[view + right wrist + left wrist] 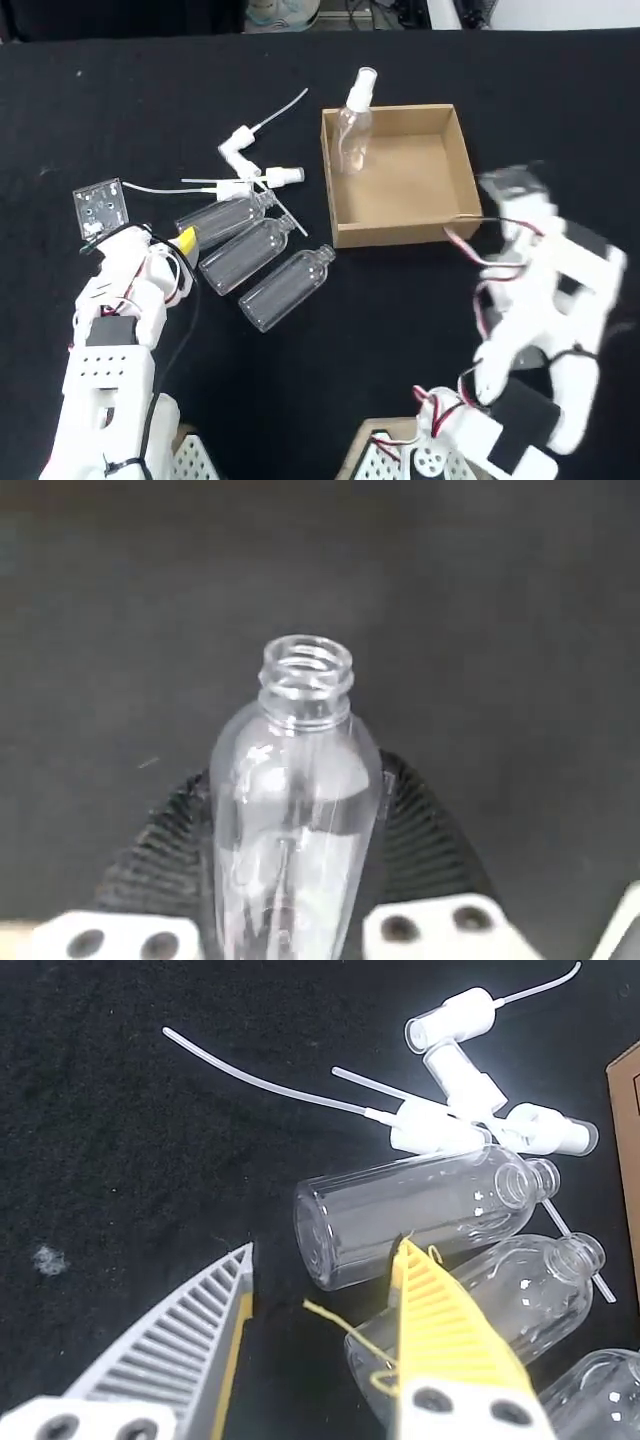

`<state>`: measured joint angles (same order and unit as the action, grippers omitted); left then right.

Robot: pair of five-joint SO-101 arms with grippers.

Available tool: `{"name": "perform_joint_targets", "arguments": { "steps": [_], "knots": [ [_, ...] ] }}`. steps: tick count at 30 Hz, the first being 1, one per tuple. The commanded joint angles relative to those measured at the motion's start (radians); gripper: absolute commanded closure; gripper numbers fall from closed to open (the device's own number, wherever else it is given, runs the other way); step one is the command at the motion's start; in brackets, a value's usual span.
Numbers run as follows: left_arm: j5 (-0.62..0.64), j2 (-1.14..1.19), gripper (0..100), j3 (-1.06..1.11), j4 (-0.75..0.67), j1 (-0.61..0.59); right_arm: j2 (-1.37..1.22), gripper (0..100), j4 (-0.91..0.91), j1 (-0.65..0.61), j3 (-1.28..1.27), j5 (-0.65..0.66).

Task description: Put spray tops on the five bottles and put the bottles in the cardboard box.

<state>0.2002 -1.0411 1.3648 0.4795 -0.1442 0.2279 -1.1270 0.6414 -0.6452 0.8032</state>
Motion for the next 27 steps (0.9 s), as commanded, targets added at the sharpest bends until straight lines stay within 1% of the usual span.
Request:
{"name": "perform_joint_targets", "arguments": {
  "steps": [1, 2, 4, 7, 14, 19, 21, 24, 25, 27],
  "knots": [
    [0.005, -0.015, 78, -0.016, -0.017, -0.007, -0.058, 97.5, 0.123, 0.097, 0.027, -0.109],
    [0.005, -0.015, 78, -0.016, -0.017, -0.007, -0.09, 95.3, 0.13, 0.103, 0.039, -0.121],
    [0.005, -0.015, 78, -0.016, -0.017, -0.007, -0.147, 87.3, 0.129, 0.104, 0.07, -0.129],
    [0.005, -0.015, 78, -0.016, -0.017, -0.007, -0.208, 77.4, 0.089, 0.1, 0.122, -0.123],
    [0.005, -0.015, 78, -0.016, -0.017, -0.007, -0.266, 76.8, -0.075, 0.101, 0.297, -0.13],
    [0.005, -0.015, 78, -0.016, -0.017, -0.007, -0.325, 76.6, -0.086, 0.101, 0.344, -0.132],
    [0.005, -0.015, 78, -0.016, -0.017, -0.007, -0.351, 73.2, -0.086, 0.097, 0.344, -0.146],
    [0.005, -0.015, 78, -0.016, -0.015, -0.007, -0.38, 65.2, -0.071, 0.071, 0.358, -0.176],
    [0.005, -0.015, 78, -0.016, -0.015, -0.007, -0.389, 63.6, -0.071, 0.068, 0.369, -0.18],
    [0.005, -0.015, 78, -0.016, -0.015, -0.007, -0.397, 63.9, -0.072, 0.063, 0.389, -0.181]
  ]
}}
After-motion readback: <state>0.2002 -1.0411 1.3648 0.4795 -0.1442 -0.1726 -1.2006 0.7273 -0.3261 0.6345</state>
